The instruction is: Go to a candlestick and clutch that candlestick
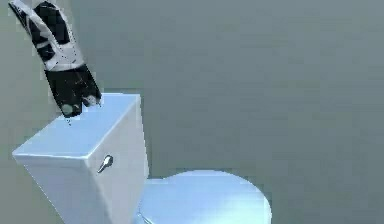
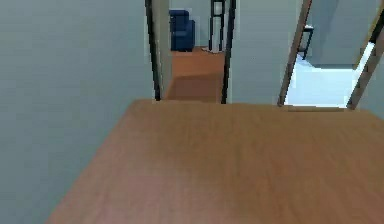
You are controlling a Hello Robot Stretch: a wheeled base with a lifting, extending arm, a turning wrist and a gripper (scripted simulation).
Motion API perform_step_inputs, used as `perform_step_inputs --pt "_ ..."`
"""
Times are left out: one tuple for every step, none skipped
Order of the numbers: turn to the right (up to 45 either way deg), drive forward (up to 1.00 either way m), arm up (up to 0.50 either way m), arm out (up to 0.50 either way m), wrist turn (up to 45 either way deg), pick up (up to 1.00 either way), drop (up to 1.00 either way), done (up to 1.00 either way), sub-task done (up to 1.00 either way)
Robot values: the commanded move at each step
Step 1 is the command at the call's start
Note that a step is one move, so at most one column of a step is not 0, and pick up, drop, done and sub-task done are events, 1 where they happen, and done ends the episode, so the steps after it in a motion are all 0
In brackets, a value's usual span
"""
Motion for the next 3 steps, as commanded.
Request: perform_step_inputs --pt "45.0 0.0 0.0 0.0 0.0 0.0 0.0 0.0 0.0" --pt "45.0 0.0 0.0 0.0 0.0 0.0 0.0 0.0 0.0" --pt "36.0 0.0 0.0 0.0 0.0 0.0 0.0 0.0 0.0"
